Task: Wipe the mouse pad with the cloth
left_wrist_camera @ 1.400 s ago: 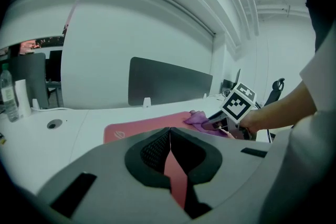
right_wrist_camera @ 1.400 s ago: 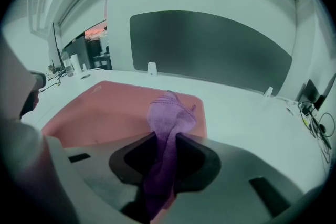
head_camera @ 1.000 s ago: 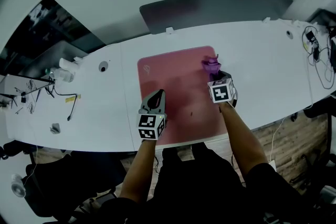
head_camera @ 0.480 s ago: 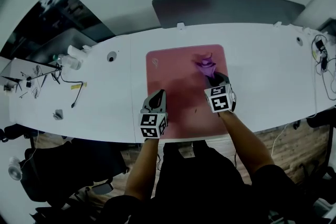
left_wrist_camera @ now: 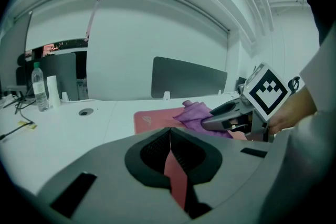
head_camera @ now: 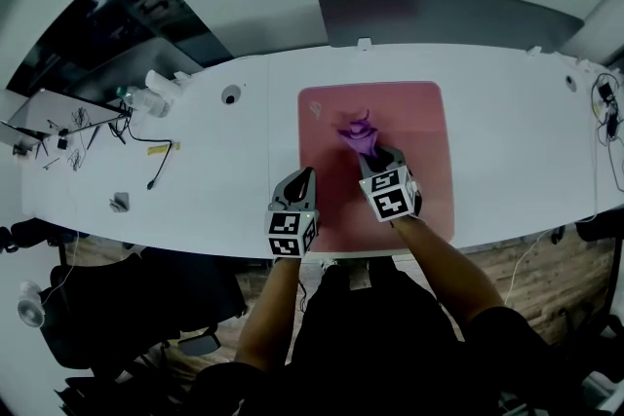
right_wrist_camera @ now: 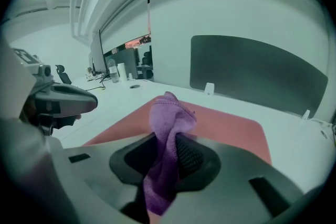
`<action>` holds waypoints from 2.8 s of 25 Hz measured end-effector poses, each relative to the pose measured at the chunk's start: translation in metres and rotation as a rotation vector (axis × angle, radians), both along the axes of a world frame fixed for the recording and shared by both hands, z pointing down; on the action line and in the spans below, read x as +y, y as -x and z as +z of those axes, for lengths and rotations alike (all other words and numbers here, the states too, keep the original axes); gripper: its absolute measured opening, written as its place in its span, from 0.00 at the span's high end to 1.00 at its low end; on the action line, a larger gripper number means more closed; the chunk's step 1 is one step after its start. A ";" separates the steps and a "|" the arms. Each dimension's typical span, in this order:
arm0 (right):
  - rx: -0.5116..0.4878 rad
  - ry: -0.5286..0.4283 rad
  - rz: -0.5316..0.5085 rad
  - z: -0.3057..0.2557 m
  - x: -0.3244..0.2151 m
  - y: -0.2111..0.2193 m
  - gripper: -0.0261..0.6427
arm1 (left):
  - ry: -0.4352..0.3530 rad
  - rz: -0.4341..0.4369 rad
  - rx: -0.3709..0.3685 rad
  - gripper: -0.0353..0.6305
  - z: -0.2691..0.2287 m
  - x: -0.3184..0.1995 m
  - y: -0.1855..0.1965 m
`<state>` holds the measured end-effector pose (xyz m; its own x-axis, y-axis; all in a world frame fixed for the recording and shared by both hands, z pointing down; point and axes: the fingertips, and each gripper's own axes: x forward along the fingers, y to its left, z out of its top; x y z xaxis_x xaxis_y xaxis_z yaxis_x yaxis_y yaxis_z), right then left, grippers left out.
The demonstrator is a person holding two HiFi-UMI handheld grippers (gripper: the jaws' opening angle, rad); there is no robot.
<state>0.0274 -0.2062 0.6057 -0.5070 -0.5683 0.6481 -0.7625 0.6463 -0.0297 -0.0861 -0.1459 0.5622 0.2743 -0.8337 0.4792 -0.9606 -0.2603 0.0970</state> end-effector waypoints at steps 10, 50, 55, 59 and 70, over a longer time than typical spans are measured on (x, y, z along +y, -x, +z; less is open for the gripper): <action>-0.021 0.051 -0.011 0.010 0.034 0.074 0.80 | -0.004 0.023 -0.015 0.91 0.000 0.023 0.059; 0.128 0.075 0.206 0.043 0.018 -0.017 0.80 | 0.048 0.202 0.026 0.91 0.027 0.039 0.014; 0.125 0.072 0.265 0.044 0.009 -0.054 0.80 | 0.057 0.209 0.027 0.91 0.029 0.038 0.003; 0.132 0.078 0.316 0.045 0.007 -0.082 0.80 | 0.057 0.217 0.026 0.91 0.030 0.035 -0.006; 0.153 0.081 0.479 0.047 0.005 -0.166 0.79 | 0.055 0.218 0.032 0.91 0.027 0.035 -0.018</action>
<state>0.1936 -0.2013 0.6526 -0.0975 -0.6584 0.7463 -0.9722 0.2233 0.0699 -0.0684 -0.1111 0.5896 0.4613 -0.7259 0.5101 -0.8782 -0.4552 0.1464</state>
